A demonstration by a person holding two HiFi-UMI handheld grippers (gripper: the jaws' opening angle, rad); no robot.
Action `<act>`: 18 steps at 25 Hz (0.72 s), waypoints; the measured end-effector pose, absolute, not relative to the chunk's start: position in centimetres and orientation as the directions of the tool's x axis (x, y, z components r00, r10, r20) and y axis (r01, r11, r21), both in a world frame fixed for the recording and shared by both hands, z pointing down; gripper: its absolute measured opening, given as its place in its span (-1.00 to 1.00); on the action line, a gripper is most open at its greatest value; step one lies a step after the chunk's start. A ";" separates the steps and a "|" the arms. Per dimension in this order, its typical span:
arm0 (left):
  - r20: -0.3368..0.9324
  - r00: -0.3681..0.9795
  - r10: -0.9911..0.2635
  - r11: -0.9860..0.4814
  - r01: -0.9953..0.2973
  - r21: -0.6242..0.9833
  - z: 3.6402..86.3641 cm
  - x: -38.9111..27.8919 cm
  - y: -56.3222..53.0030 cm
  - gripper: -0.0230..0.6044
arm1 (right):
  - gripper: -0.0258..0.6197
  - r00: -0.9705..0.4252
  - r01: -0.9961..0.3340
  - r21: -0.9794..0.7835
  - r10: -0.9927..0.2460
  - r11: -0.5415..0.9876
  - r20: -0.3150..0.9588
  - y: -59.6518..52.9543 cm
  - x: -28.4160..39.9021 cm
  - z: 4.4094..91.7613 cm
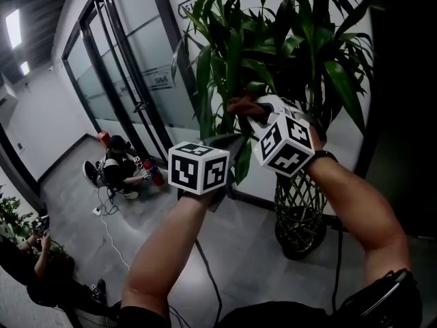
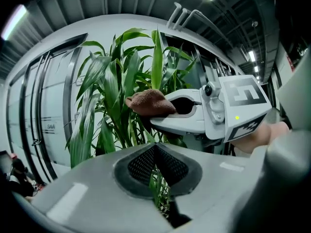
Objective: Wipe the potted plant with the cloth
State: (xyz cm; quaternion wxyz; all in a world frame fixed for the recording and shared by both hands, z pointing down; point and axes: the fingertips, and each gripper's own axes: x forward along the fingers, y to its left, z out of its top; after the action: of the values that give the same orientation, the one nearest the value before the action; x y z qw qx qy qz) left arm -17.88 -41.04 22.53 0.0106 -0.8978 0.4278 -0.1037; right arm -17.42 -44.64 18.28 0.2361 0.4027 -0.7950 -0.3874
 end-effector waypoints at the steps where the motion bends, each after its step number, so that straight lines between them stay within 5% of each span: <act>1: 0.176 0.611 -0.772 -0.633 -0.766 -0.112 22.5 -17.9 -41.0 -0.87 | -0.71 -0.569 -0.455 0.804 -0.819 0.383 0.069 -44.5 -17.5 18.6; 18: 0.127 0.519 -0.845 -0.535 -0.821 -0.198 22.0 -19.6 -41.3 -0.83 | -0.71 -0.715 -0.349 0.717 -0.666 0.603 0.212 -38.0 -18.9 22.5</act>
State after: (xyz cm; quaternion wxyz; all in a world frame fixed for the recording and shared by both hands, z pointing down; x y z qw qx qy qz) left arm -19.56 -41.26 21.98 0.0565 -0.8698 0.4790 -0.1041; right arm -18.88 -37.97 22.52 0.2364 0.2939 -0.8636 -0.3346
